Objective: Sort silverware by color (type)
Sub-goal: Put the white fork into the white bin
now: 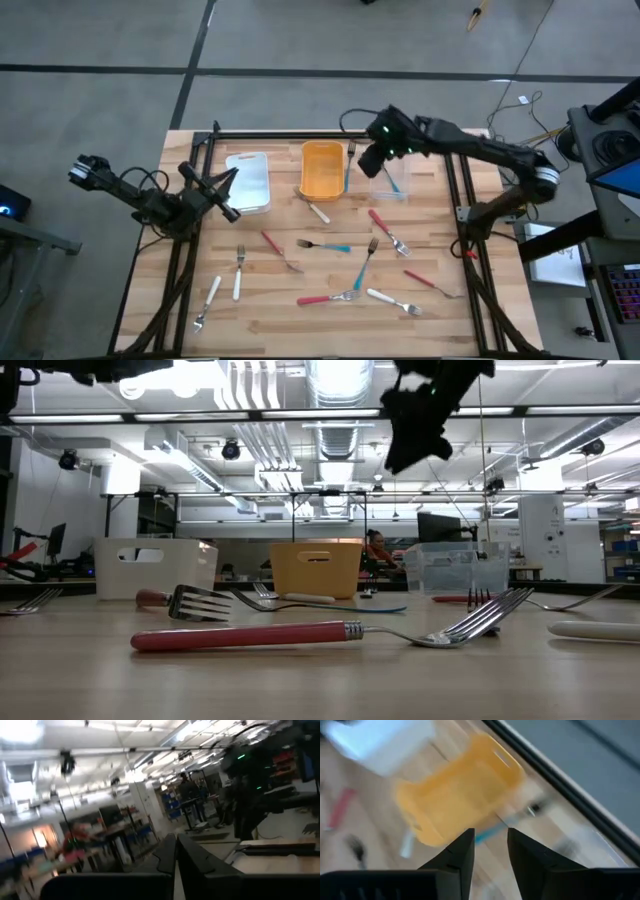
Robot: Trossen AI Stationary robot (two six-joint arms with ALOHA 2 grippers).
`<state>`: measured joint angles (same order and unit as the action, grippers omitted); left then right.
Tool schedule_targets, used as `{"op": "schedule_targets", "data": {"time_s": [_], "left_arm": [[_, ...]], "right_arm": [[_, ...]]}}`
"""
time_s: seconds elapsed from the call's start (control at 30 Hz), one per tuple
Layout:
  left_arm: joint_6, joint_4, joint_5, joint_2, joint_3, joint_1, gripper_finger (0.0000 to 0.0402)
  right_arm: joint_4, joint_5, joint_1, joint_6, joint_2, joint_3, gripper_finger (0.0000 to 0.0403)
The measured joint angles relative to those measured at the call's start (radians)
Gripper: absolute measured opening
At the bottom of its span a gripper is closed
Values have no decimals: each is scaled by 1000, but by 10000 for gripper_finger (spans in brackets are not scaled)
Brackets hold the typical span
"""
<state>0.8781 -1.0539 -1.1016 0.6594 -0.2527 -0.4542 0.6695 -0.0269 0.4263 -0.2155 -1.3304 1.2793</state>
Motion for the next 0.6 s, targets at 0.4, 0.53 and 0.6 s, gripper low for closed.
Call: {"op": "schedule_targets", "data": {"time_s": [0.4, 0.53, 0.6], "left_arm": [[-537, 144, -39, 44, 0, -4, 0], [-670, 145, -32, 81, 0, -20, 0], [-736, 145, -17, 100, 0, -27, 0]], "right_arm": [[-379, -1, -192, 163, 307, -384, 81], [-440, -1, -210, 179, 386, -488, 71], [-488, 0, -214, 190, 424, -537, 66]]}}
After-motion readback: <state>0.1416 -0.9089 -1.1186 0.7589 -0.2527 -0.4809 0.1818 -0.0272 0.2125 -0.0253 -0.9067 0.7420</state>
